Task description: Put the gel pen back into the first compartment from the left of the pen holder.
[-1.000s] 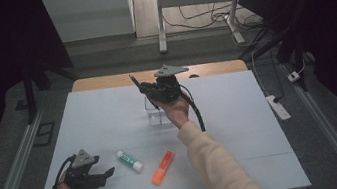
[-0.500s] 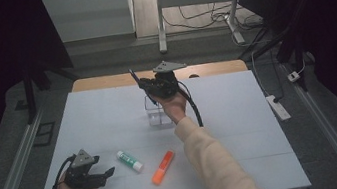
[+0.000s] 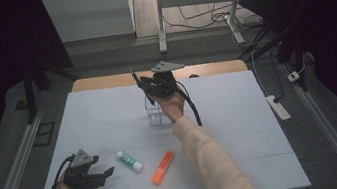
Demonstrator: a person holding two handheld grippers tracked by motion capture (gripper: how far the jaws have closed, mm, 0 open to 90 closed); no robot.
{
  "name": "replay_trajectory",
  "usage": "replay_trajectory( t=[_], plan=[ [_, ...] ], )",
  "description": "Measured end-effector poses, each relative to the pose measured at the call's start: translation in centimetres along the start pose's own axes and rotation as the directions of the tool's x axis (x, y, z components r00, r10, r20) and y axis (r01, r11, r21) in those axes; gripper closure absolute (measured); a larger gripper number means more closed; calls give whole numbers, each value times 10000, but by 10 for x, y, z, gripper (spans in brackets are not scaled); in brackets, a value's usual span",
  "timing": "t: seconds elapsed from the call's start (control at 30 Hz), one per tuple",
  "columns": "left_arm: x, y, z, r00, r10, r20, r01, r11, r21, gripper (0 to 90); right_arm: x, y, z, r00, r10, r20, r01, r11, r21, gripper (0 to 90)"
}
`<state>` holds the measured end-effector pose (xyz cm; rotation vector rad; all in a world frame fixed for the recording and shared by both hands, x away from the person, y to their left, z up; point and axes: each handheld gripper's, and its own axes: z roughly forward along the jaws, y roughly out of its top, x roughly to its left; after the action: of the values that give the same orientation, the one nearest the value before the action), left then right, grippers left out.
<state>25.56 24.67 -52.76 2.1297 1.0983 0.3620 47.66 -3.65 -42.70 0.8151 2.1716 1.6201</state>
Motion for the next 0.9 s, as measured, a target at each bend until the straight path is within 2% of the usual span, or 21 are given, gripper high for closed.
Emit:
replay_trajectory(
  t=[0.07,0.17,0.3,0.47,0.9],
  plan=[
    [-1,0,0,10000,-18,8,18,10000,2,250,0,-1,-1,9998,67,213,-70,9999,128,548],
    [-1,0,1,10000,-8,10,8,10000,11,250,2,-1,-5,9993,-157,340,150,9997,209,503],
    [-1,1,1,10000,11,-30,-11,10000,-17,250,3,0,-14,9993,-326,179,320,9990,301,497],
    [-2,1,1,10000,45,-28,-45,10000,-26,250,2,-2,-23,9998,-199,-80,202,9988,436,487],
    [-2,1,2,10000,48,-61,-48,10000,51,250,-2,-13,-52,9988,-403,-287,420,9974,591,487]
  ],
)
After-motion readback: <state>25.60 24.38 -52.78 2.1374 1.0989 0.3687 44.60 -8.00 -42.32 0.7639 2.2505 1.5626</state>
